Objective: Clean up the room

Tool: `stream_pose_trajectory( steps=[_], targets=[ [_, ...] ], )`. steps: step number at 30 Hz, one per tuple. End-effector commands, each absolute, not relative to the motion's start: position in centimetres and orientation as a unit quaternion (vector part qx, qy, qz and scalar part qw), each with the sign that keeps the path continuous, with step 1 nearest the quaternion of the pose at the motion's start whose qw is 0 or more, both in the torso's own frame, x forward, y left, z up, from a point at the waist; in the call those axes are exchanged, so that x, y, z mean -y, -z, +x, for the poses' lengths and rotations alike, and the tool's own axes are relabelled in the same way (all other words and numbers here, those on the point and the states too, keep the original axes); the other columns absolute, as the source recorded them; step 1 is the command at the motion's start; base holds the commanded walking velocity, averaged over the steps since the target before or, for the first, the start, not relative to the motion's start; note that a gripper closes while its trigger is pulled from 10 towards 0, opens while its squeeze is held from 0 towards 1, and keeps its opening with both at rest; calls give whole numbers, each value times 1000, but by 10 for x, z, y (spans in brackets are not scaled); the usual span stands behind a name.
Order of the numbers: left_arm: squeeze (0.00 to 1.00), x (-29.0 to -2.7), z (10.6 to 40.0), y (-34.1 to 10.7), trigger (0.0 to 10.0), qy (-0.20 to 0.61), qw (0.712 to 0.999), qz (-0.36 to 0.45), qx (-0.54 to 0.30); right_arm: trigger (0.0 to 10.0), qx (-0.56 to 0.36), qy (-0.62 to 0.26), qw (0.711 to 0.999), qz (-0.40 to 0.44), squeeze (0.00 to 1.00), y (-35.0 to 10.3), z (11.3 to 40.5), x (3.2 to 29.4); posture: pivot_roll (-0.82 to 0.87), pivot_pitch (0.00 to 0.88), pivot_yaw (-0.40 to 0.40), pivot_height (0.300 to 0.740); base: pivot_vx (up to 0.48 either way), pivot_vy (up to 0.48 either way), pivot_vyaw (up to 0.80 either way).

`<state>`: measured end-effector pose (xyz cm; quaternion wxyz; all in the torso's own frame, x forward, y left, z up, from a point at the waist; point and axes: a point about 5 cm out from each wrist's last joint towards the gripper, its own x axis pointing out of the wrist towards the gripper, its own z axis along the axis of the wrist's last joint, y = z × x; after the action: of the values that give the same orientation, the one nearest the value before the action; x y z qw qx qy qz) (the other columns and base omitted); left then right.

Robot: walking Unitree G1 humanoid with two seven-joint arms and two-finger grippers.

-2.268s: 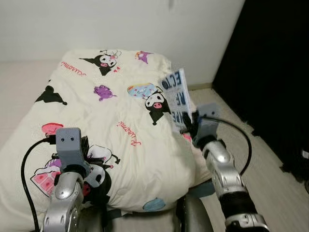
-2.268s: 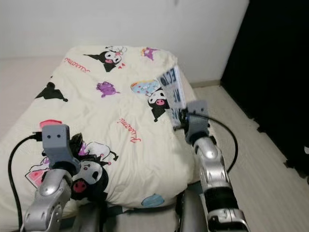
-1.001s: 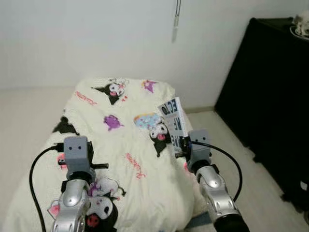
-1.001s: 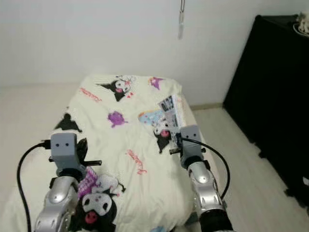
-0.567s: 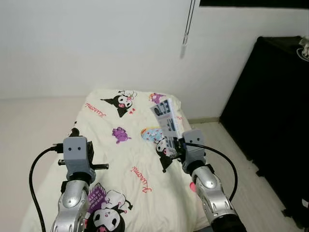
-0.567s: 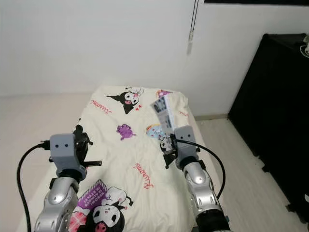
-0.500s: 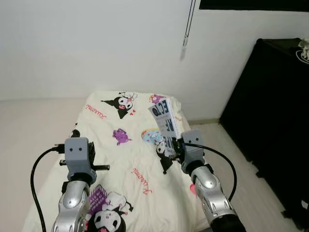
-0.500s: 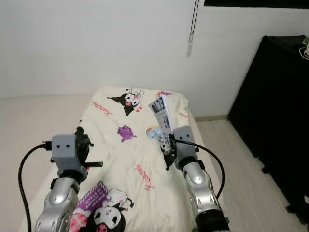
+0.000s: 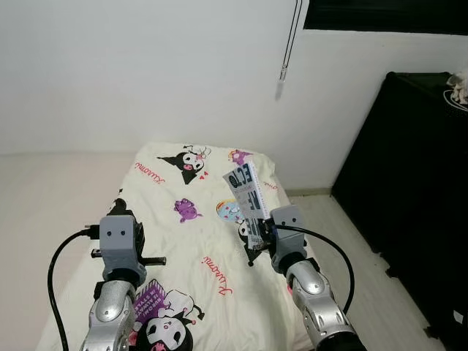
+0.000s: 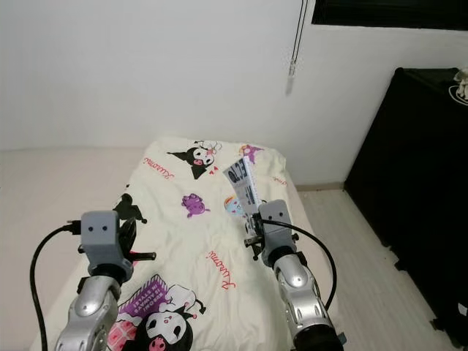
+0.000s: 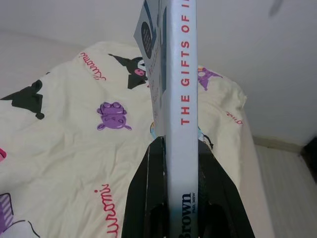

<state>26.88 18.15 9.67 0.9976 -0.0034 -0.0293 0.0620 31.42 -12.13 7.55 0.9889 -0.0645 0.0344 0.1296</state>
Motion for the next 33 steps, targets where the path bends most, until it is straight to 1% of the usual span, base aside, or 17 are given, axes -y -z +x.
stream_pose_trajectory(
  steps=[1, 5, 13, 21, 31, 33],
  targets=[
    [0, -182, 267, -91, 10000, -59, 998, 7, 20, 10000, -23, -135, 988, -66, 0, -78, 315, 121, 58, 0, -67, 726, 0, 0, 0],
    [0, -176, 267, -90, 10000, -46, 999, 15, 21, 10000, -20, -142, 988, -54, 0, -75, 313, 121, 61, 1, -66, 740, 0, 0, 0],
    [0, -174, 268, -85, 10000, -38, 999, 18, 10, 10000, -37, -135, 988, -62, 0, -68, 310, 121, 59, 6, -60, 740, 0, 0, 0],
    [0, -169, 266, -72, 10000, -31, 999, 42, -11, 10000, -70, -121, 987, -79, 0, -51, 304, 126, 55, 10, -59, 740, 0, 0, 0],
    [0, -170, 267, -71, 10000, -37, 998, 47, -13, 10000, -72, -124, 987, -77, 0, -51, 306, 124, 58, 7, -56, 740, 0, 0, 0],
    [0, -169, 267, -70, 10000, -37, 998, 49, -13, 10000, -74, -129, 986, -73, 0, -50, 307, 122, 57, 6, -54, 740, 0, 0, -800]
  ],
)
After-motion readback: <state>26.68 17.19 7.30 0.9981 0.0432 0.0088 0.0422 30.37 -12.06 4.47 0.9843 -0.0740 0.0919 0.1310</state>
